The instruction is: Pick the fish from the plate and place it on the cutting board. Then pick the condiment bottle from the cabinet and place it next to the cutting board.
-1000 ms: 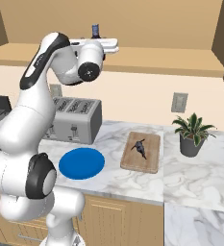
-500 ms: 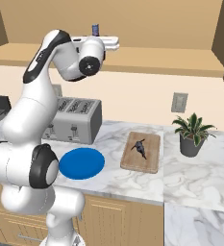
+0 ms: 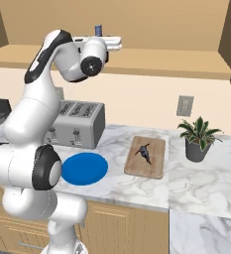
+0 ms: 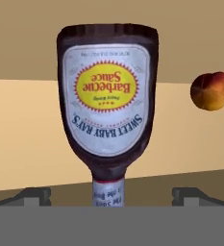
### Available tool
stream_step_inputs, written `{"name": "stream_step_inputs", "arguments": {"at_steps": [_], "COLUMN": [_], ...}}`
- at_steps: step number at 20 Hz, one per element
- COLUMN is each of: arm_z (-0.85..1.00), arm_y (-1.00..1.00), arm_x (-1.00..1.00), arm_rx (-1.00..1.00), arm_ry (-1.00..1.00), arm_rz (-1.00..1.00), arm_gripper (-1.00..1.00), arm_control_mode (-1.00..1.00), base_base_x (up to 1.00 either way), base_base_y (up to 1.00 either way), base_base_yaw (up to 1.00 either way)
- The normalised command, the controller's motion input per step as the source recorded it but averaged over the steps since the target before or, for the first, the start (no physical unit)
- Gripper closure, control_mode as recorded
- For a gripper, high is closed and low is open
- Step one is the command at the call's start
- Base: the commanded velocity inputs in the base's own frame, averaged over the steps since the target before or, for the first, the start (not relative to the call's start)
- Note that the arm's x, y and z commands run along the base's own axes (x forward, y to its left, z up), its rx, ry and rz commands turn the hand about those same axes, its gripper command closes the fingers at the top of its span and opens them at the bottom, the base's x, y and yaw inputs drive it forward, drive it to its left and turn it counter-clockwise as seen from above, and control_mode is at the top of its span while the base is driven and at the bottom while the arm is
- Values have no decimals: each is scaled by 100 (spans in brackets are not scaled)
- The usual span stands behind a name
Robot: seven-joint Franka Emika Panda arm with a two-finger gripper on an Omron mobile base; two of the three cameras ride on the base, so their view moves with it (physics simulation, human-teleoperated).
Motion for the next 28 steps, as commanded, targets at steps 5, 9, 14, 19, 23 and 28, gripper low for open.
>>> {"name": "stream_step_inputs", "arguments": {"at_steps": [5,9,14,19,23,28], "arm_z": [0,0,0,0,0,0], "arm_y": [6,0,0,0,0,0], "arm_x": [8,9,8,8,9,11], "arm_rx": [0,0,0,0,0,0], "arm_ry": [0,0,0,0,0,0], "arm_rz": [0,0,0,0,0,0], "arm_gripper": [-100,-100,-100,-100,-100,-100], "arm_control_mode": [-100,-100,-100,-100,-100,-100], "base_base_x": [0,0,0,0,0,0], "base_base_y": [0,0,0,0,0,0], "base_base_yaw": [0,0,0,0,0,0]}}
